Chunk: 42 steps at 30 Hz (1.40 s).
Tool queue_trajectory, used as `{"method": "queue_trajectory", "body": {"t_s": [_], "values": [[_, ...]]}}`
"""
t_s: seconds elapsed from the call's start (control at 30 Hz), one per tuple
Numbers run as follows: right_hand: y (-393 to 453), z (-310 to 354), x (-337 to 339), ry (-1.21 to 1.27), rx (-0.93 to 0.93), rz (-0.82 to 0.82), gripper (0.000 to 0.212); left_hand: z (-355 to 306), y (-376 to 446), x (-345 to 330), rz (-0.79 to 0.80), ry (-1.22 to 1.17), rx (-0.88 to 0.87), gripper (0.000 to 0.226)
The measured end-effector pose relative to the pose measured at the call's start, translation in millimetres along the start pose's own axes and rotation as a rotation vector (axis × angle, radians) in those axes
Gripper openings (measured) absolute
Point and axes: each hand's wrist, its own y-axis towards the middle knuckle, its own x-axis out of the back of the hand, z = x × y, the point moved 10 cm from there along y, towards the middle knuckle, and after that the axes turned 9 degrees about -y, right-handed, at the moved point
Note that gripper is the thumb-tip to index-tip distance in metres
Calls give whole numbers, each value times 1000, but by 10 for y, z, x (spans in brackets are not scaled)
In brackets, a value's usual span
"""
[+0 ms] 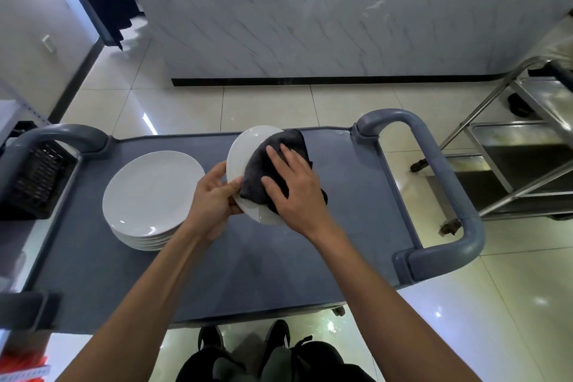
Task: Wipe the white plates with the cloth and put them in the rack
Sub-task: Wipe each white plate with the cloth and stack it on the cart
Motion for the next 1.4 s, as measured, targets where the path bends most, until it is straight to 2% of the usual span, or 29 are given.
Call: {"method": "queue_trajectory", "body": {"t_s": [0.07,0.13,0.27,0.43,0.63,0.9,1.13,1.27,1.4], "values": [[-82,-3,-75,-37,16,92,65,4,9,2,9,9,4,33],[-150,-7,-87,-60,32,107,68,16,13,1,11,13,11,33],[-281,-8,-53,-128,104,7,65,53,12,18,-9,-2,30,34],[-245,-82,-37,-116,22,-104,55,55,28,-32,35,48,53,34],[56,-169,30,-43,-125,-119,54,-21,23,-48,60,89,68,36],[245,104,119,-76,-47,-176,48,-153,19,-84,123,135,35,36],[400,211,20,-106,-43,-79,46,-101,9,-76,118,167,40,34],[433,251,2,-50,-46,-81,43,-101,-7,-83,137,146,29,40],[488,129,22,16,-121,-91,47,-89,-13,-35,122,120,4,35]]}}
